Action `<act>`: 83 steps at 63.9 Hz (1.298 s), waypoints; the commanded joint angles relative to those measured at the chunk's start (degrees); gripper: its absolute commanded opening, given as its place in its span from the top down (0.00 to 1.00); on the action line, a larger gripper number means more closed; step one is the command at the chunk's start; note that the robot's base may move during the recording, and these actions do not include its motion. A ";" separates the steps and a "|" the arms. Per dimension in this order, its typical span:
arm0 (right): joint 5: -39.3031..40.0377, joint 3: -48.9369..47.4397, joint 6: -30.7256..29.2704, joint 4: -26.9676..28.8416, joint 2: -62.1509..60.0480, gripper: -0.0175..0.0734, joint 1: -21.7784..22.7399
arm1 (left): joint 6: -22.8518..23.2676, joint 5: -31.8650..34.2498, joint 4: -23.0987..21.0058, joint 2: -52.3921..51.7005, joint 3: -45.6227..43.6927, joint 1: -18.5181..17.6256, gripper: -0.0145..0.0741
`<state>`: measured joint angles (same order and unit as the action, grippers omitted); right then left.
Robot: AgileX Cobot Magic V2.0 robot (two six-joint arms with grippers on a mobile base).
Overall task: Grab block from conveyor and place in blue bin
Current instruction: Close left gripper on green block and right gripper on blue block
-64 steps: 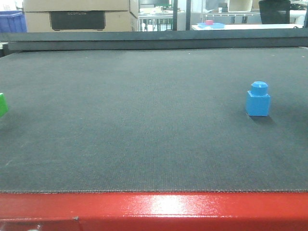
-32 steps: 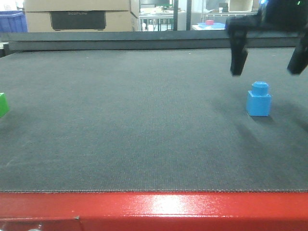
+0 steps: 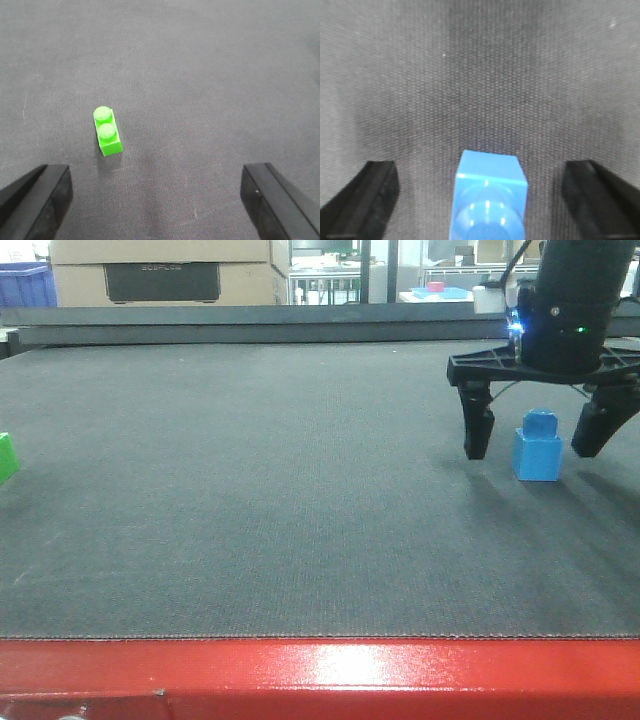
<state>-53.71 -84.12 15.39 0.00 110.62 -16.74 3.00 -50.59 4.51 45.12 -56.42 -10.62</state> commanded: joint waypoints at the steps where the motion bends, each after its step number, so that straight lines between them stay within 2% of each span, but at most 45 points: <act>1: 0.54 -0.35 0.13 -0.44 0.03 0.40 0.15 | 0.20 -0.40 -0.71 -0.15 -0.89 -0.41 0.17; 7: -0.18 -0.35 0.13 -0.44 0.03 0.73 0.15 | 0.20 -4.04 -0.84 1.22 -2.28 -0.41 0.17; 12: -0.71 -0.35 0.13 -0.44 -0.07 0.94 0.15 | 0.20 -6.85 -0.84 3.44 -3.87 -0.41 0.17; 14: -0.81 -0.35 0.13 -0.44 -0.31 0.99 0.15 | 0.20 -7.86 -0.84 4.66 -4.76 -0.41 0.17; 30: -0.21 1.36 0.13 -0.44 -6.84 0.99 0.15 | 2.25 -11.97 0.30 14.89 -11.23 0.41 0.17; 40: 3.80 8.05 -2.03 -0.44 -15.99 0.99 0.05 | 1.25 -13.28 -1.73 21.63 -14.15 6.54 0.17; 48: 4.62 14.18 -4.51 -0.33 -24.50 0.99 -0.06 | -4.44 -12.96 -4.51 26.77 -15.97 11.06 0.17; 52: 4.91 16.97 -4.51 -0.33 -29.15 0.99 -0.06 | -4.70 -12.47 -4.16 29.30 -16.92 11.93 0.17; 68: 5.54 24.55 -4.51 0.00 -43.36 0.99 -0.06 | -4.97 -9.40 -4.16 41.18 -21.12 12.72 0.17; 83: 4.29 25.93 -4.51 0.00 -48.87 0.99 -0.06 | -5.82 -4.59 -4.51 51.07 -23.81 12.72 0.17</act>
<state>-49.42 -58.63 11.43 0.00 62.96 -16.74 -2.45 -57.91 0.62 93.53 -79.24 1.91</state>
